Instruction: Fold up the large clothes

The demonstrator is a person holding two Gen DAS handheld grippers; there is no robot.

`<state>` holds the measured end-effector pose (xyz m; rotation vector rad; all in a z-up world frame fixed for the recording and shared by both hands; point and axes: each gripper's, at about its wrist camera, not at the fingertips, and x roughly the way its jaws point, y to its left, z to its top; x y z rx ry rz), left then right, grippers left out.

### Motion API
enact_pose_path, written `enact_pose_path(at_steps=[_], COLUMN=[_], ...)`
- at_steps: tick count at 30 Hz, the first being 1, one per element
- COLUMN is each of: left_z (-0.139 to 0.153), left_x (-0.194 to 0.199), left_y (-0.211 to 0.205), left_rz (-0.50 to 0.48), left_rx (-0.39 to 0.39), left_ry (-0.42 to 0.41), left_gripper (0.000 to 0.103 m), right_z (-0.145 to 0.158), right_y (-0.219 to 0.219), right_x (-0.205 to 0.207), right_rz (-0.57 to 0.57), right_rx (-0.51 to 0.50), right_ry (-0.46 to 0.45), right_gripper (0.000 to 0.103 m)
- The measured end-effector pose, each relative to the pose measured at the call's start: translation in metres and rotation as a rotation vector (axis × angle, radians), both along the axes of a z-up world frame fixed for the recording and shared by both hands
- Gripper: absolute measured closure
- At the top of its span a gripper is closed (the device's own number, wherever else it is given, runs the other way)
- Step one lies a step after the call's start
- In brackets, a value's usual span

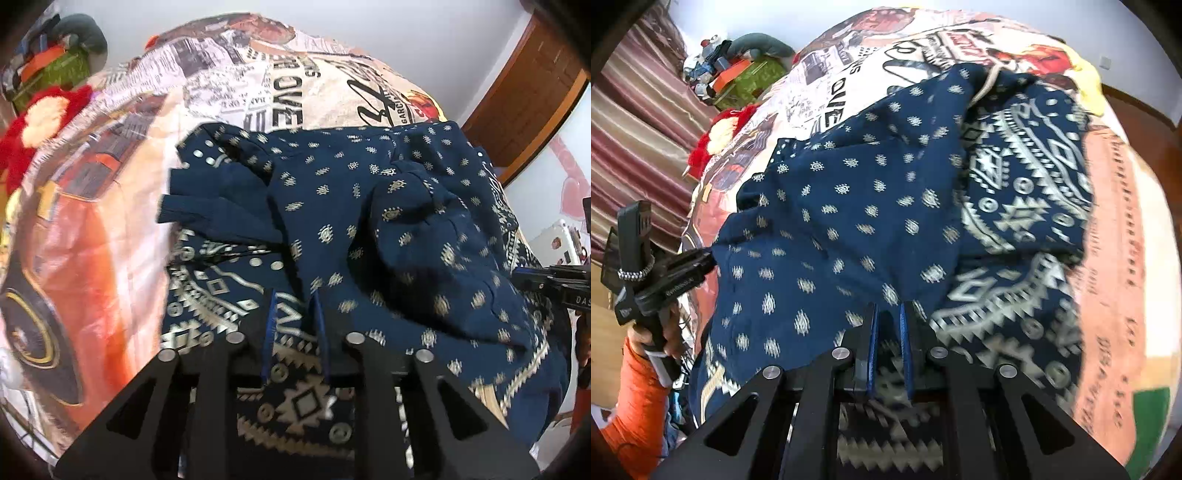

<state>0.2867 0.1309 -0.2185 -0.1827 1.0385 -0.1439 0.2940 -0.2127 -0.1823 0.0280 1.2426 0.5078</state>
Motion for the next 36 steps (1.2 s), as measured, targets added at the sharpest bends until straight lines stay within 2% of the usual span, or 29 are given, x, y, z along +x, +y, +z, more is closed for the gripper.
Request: enact_pose_path(at_steps=[3, 5, 7, 9, 12, 16, 21, 24, 27, 30, 32, 33, 34, 36], left_z=[0.015, 0.024, 0.033, 0.036, 0.031, 0.012, -0.024, -0.046, -0.063, -0.074, -0.077, -0.08, -0.084, -0.086], left_x=[-0.015, -0.029, -0.045, -0.059, -0.075, -0.096, -0.118, -0.129, -0.134, -0.137, -0.138, -0.138, -0.137, -0.136], left_y=[0.007, 0.014, 0.023, 0.031, 0.044, 0.058, 0.069, 0.068, 0.062, 0.058, 0.06, 0.062, 0.066, 0.069], left_rz=[-0.002, 0.006, 0.029, 0.05, 0.077, 0.119, 0.174, 0.185, 0.189, 0.22, 0.243, 0.251, 0.26, 0.266], left_rx=[0.047, 0.068, 0.076, 0.072, 0.053, 0.005, -0.107, -0.187, -0.235, -0.275, -0.302, -0.335, -0.372, -0.4], left_ry=[-0.04, -0.068, -0.103, -0.118, -0.095, -0.041, 0.055, 0.11, 0.151, 0.161, 0.161, 0.17, 0.182, 0.188], left_gripper=[0.081, 0.068, 0.047, 0.041, 0.041, 0.041, 0.041, 0.041, 0.041, 0.039, 0.037, 0.037, 0.037, 0.037], right_z=[0.006, 0.014, 0.024, 0.036, 0.049, 0.046, 0.042, 0.042, 0.039, 0.031, 0.027, 0.026, 0.024, 0.024], right_y=[-0.012, -0.021, -0.032, -0.046, -0.068, -0.094, -0.111, -0.116, -0.113, -0.112, -0.112, -0.112, -0.109, -0.098], right_x=[-0.014, -0.028, -0.042, -0.055, -0.072, -0.093, -0.124, -0.139, -0.149, -0.157, -0.161, -0.163, -0.165, -0.167], right_rz=[-0.011, -0.003, -0.006, -0.039, -0.125, -0.223, -0.305, -0.331, -0.315, -0.326, -0.332, -0.33, -0.308, -0.236], right_rx=[-0.068, -0.095, -0.103, -0.098, -0.03, 0.083, 0.17, 0.166, 0.136, 0.154, 0.193, 0.214, 0.265, 0.31], right_ry=[-0.022, -0.068, -0.111, -0.156, -0.192, -0.15, -0.186, -0.185, -0.183, -0.149, -0.131, -0.124, -0.109, -0.106], right_gripper=[0.095, 0.095, 0.095, 0.095, 0.095, 0.095, 0.095, 0.095, 0.095, 0.094, 0.082, 0.063, 0.034, 0.003])
